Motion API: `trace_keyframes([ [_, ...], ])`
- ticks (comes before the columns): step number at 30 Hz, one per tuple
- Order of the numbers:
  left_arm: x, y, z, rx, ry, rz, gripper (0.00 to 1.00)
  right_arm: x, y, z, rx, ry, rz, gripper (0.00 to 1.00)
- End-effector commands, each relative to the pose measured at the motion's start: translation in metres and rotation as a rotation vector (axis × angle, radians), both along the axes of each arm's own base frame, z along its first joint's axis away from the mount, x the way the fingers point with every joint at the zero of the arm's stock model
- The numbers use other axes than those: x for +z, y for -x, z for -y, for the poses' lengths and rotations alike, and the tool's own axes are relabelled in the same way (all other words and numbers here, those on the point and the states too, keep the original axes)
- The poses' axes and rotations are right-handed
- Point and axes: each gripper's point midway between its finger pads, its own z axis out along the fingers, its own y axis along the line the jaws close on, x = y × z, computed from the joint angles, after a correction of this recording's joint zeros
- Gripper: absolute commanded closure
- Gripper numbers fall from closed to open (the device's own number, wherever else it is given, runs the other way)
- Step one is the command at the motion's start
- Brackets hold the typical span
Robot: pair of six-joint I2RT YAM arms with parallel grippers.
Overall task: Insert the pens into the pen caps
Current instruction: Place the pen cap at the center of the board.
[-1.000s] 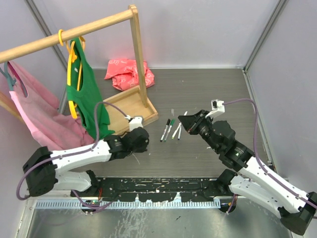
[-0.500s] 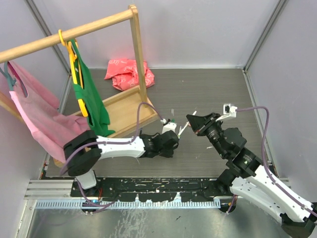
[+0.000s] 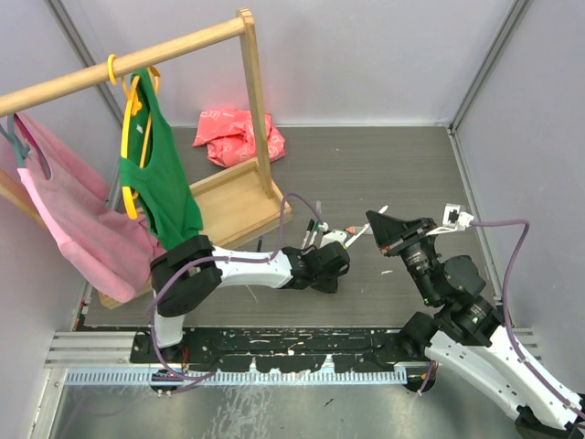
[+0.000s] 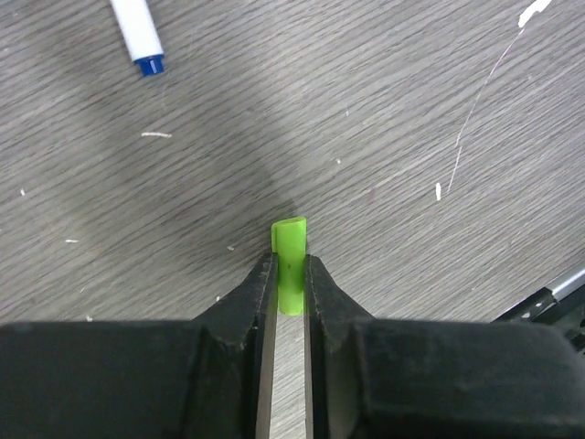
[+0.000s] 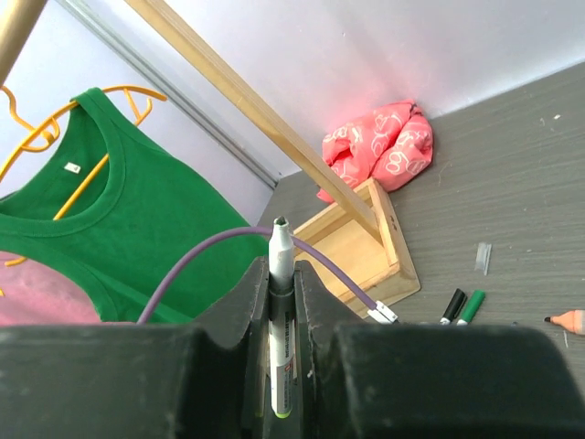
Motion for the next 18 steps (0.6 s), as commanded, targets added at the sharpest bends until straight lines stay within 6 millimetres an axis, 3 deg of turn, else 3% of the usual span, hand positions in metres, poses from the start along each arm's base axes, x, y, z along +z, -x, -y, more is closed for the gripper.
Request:
trace_keyframes([
  [1,-0.007,0.003,0.010,-0.006,0.011,-0.028,0.83,0.013,0.002,0.014,-0.049,-0.008,0.048,1.00],
  [5,-0.008,0.003,0.007,0.006,0.011,-0.022,0.73,0.015,0.004,0.017,-0.055,-0.014,0.056,1.00],
  [12,0.001,-0.001,0.000,0.014,0.005,0.011,0.68,0.019,0.004,0.022,-0.075,-0.012,0.072,1.00],
  [18,0.025,-0.007,-0.006,0.024,0.048,0.074,0.63,0.021,0.005,0.022,-0.072,-0.013,0.076,1.00],
])
